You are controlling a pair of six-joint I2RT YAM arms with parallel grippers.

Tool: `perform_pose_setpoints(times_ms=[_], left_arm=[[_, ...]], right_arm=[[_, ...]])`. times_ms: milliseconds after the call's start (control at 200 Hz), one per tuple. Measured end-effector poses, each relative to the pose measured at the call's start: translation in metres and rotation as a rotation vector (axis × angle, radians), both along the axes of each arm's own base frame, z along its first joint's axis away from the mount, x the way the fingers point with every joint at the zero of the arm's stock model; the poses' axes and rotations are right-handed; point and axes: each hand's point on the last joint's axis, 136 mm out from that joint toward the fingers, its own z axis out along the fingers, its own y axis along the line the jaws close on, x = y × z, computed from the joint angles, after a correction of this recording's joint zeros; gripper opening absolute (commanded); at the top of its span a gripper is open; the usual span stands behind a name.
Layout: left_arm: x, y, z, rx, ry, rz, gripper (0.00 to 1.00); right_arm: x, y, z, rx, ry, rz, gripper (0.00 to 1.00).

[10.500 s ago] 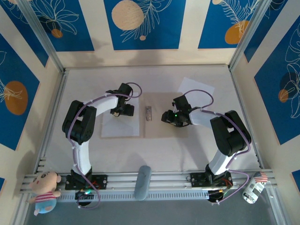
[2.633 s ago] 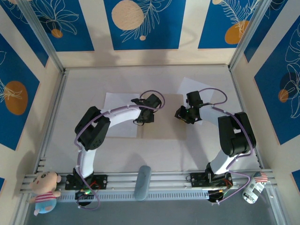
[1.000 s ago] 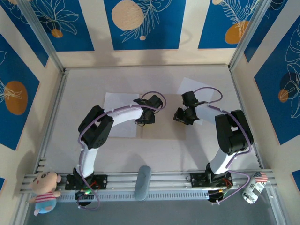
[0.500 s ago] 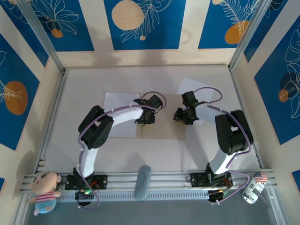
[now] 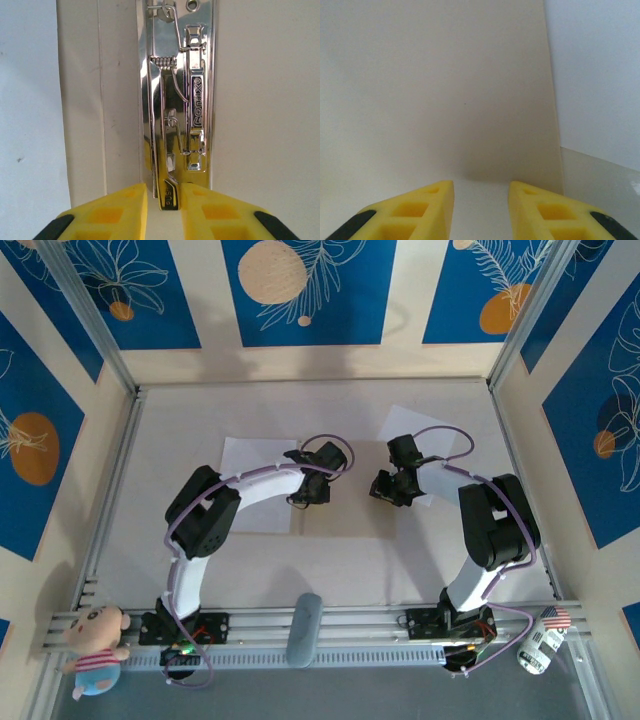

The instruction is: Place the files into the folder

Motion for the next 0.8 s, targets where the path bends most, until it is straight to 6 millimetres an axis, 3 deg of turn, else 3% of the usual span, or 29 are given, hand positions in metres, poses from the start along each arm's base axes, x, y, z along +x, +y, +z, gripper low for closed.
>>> perform_pose_setpoints(times_ms=[800], left_arm=[[-0.0009, -0.0029, 0.0000, -0.018, 0.006, -0.002, 0.11]], right_arm=[[-0.0004, 0.0012, -0.0002, 0.000, 0.000, 0.004, 0.36]])
